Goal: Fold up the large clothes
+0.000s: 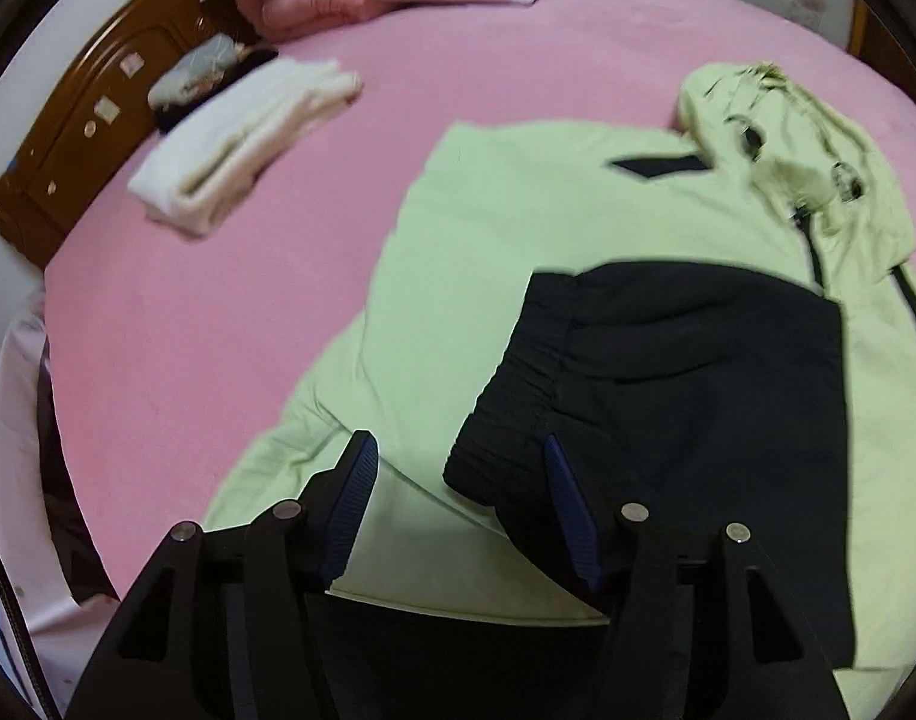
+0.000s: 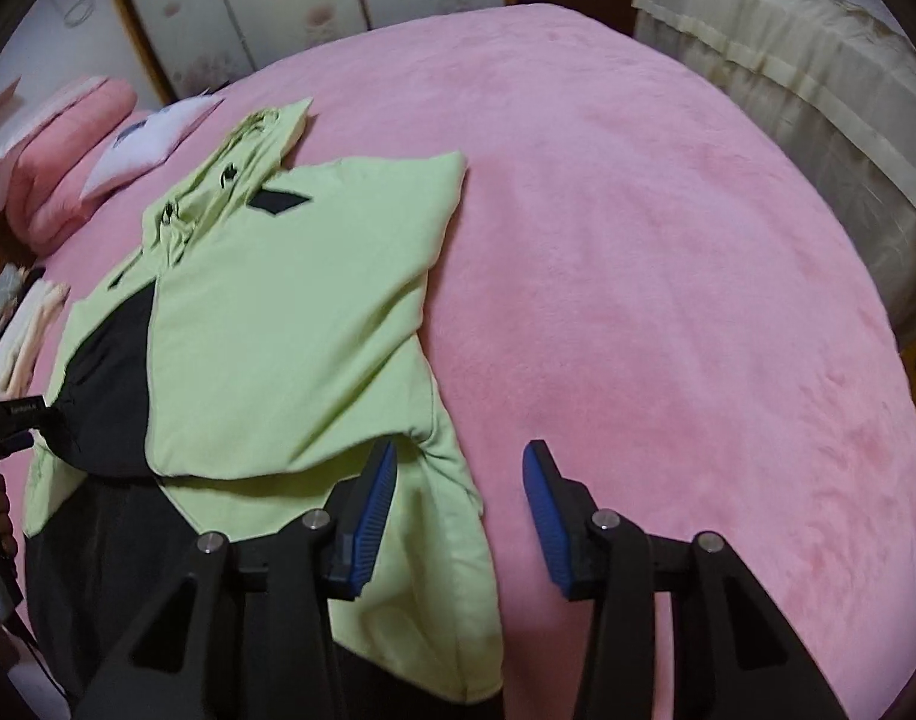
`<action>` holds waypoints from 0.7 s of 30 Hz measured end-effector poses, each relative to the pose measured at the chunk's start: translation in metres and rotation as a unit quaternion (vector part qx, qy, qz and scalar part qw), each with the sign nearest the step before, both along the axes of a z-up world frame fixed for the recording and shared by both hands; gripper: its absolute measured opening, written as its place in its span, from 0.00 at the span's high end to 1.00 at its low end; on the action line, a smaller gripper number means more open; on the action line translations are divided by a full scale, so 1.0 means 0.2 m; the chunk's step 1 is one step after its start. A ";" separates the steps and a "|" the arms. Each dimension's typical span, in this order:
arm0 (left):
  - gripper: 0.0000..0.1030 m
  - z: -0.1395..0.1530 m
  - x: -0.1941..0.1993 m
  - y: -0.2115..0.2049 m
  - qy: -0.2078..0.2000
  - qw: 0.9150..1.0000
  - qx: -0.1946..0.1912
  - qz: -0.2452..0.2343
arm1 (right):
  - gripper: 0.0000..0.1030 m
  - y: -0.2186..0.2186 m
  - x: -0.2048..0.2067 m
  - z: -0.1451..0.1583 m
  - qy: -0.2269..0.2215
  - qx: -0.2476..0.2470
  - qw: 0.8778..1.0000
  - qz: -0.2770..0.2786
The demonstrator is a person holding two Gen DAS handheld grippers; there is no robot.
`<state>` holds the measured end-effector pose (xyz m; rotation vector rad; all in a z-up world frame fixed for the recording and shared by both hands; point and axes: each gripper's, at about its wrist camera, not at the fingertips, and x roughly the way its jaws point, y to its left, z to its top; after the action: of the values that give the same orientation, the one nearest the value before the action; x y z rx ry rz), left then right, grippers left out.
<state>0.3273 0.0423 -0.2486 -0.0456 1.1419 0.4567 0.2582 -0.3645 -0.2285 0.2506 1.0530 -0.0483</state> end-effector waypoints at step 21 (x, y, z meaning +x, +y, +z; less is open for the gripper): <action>0.68 -0.26 0.04 -0.18 0.068 0.991 0.011 -0.114 | 1.00 0.08 0.18 -0.30 0.082 0.080 0.993 -0.016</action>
<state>0.3344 0.0063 -0.3013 0.1369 1.2598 0.2711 0.2935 -0.3475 -0.2877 0.4144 1.2175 -0.0131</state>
